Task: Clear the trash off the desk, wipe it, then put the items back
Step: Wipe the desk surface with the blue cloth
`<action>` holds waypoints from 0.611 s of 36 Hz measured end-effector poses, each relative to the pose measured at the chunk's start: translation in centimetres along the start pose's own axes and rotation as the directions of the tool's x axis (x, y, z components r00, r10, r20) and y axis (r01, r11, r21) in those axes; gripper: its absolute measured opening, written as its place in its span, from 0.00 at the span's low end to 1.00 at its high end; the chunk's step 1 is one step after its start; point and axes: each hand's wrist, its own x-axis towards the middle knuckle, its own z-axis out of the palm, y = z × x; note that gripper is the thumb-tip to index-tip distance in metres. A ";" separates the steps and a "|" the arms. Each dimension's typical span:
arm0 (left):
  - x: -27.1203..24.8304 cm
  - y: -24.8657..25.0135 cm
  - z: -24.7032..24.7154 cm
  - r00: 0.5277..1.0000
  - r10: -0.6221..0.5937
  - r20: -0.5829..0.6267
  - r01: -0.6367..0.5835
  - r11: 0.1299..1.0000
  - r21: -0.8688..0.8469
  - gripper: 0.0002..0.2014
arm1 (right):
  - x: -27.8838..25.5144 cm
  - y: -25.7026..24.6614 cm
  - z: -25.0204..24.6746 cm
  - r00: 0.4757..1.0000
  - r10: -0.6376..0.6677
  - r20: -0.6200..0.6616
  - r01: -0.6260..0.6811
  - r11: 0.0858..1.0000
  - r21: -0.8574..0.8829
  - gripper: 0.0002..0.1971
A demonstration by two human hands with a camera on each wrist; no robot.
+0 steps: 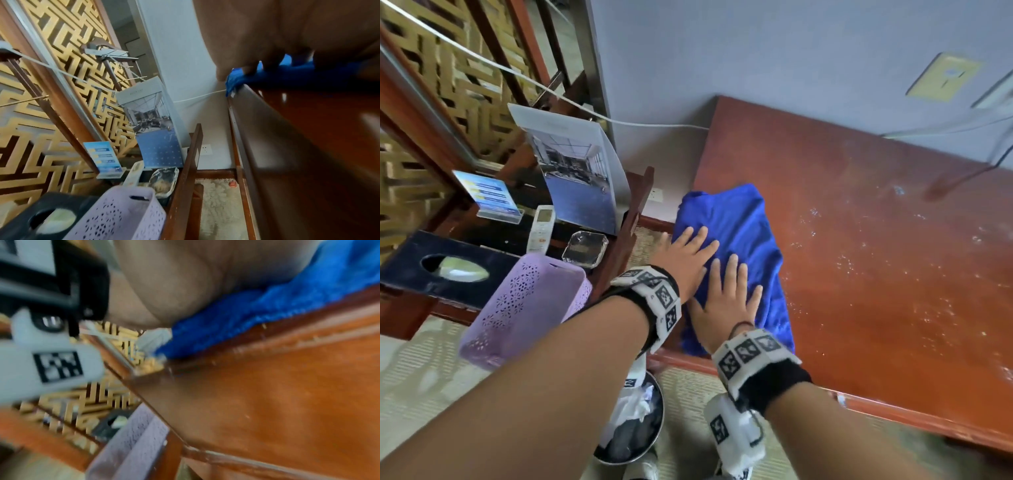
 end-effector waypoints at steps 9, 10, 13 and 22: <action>-4.2 0.6 2.1 0.996 -0.089 -0.025 0.088 0.996 -0.028 0.27 | -1.5 3.5 2.6 0.969 -0.243 -0.036 0.235 0.959 -0.157 0.40; -4.8 0.8 2.3 0.995 -0.099 -0.029 0.099 0.995 -0.014 0.27 | -1.9 4.0 2.4 0.962 -0.268 -0.055 0.255 0.950 -0.180 0.39; -6.6 1.7 3.1 0.994 -0.105 -0.039 0.106 0.994 0.026 0.26 | -3.1 5.6 1.8 0.959 -0.284 -0.025 0.275 0.946 -0.173 0.29; -6.6 1.9 2.5 0.887 0.015 -0.461 -0.069 0.993 -0.101 0.12 | -5.0 6.9 -0.5 0.962 -0.268 -0.045 0.268 0.963 0.007 0.40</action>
